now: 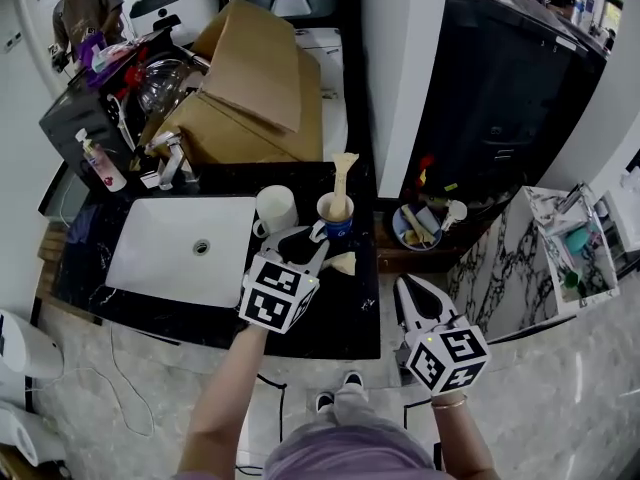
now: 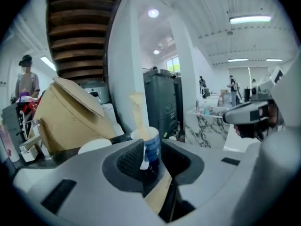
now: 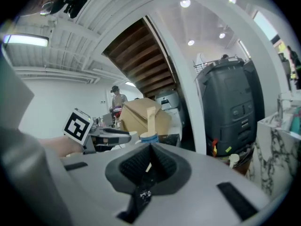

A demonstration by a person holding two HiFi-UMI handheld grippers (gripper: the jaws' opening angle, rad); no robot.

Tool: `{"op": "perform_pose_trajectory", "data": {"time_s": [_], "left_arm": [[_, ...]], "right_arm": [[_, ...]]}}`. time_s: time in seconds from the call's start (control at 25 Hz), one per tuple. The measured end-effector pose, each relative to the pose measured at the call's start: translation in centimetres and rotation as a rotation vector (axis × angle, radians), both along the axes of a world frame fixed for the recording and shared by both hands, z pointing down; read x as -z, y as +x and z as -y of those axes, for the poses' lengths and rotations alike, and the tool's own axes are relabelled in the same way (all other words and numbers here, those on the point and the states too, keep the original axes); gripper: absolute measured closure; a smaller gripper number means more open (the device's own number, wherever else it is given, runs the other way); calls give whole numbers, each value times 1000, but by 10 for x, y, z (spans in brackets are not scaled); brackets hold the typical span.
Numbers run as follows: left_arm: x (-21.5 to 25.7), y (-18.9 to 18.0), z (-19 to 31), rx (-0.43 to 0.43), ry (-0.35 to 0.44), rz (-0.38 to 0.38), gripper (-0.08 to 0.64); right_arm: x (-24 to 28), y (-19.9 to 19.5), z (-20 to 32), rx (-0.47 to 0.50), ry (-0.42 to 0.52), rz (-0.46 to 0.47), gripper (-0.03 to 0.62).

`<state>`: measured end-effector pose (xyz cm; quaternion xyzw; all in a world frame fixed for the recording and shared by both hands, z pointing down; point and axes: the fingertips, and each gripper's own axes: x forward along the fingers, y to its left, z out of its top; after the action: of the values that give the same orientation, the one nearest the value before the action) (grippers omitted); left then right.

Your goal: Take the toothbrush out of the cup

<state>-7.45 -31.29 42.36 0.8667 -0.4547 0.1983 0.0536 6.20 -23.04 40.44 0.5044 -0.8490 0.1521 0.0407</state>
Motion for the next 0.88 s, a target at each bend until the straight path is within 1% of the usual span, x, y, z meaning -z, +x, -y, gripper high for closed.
{"op": "perform_pose_trajectory", "data": {"time_s": [0.08, 0.2, 0.28, 0.36, 0.56, 0.8, 0.88], "left_arm": [[15, -3, 13, 56, 17, -72, 437], [29, -1, 30, 109, 22, -168, 420], [34, 4, 42, 126, 21, -211, 417], [38, 11, 53, 139, 22, -235, 411], [38, 23, 79, 179, 29, -232, 386], [29, 31, 104, 206, 22, -191, 385], [28, 32, 108, 219, 28, -183, 415]], "right_arm": [[3, -3, 5, 13, 6, 0, 589], [5, -5, 13, 29, 11, -1, 589], [6, -3, 19, 33, 13, -1, 589], [7, 0, 26, 33, 16, -1, 590], [5, 10, 41, 22, 14, 3, 589], [-2, 21, 54, 7, -2, 6, 591], [-4, 24, 57, 4, -7, 8, 589]]}}
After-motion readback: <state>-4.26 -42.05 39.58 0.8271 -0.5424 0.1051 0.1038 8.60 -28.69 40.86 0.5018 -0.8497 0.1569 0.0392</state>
